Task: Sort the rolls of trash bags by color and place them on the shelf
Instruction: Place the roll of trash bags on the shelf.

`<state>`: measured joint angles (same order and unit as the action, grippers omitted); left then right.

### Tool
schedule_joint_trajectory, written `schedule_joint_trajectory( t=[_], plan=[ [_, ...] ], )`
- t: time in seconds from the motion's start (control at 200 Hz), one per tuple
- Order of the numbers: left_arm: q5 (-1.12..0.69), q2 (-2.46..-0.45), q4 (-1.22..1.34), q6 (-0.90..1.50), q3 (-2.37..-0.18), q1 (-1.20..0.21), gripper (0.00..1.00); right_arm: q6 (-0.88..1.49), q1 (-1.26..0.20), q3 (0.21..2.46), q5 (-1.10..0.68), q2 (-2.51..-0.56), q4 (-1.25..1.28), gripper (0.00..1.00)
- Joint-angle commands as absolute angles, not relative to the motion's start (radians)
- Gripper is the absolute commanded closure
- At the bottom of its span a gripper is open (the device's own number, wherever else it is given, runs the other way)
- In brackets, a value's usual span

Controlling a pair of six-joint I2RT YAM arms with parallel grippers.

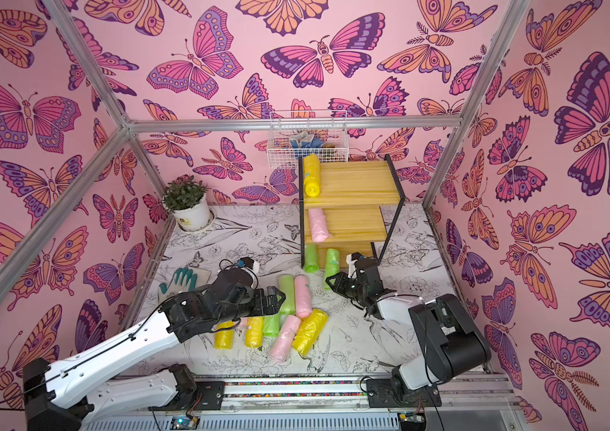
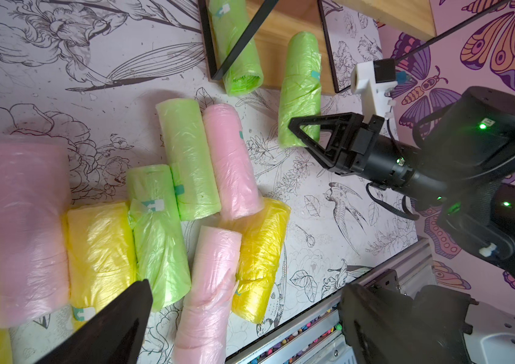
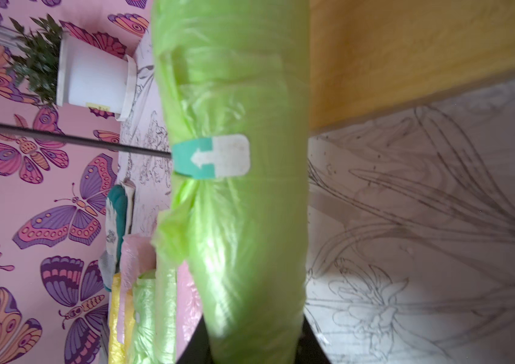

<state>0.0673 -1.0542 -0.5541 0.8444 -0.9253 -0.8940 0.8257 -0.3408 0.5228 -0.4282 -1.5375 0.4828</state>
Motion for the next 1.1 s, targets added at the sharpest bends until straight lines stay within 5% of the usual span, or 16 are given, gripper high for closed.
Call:
schedule_joint_trajectory(
  t=[0.0, 0.606, 1.097],
  plan=[
    [0.087, -1.048, -0.578, 0.813, -0.949, -0.886, 0.00, 0.888, -0.317, 0.540, -0.513, -1.607, 0.672, 1.00],
    [0.086, -1.082, -0.603, 0.756, -0.992, -0.876, 0.00, 0.993, -0.278, 0.662, -0.586, -1.804, 0.871, 1.00],
    [0.086, -1.096, -0.625, 0.729, -1.026, -0.871, 0.00, 0.918, -0.261, 0.770, -0.586, -1.843, 0.694, 0.53]
  ],
)
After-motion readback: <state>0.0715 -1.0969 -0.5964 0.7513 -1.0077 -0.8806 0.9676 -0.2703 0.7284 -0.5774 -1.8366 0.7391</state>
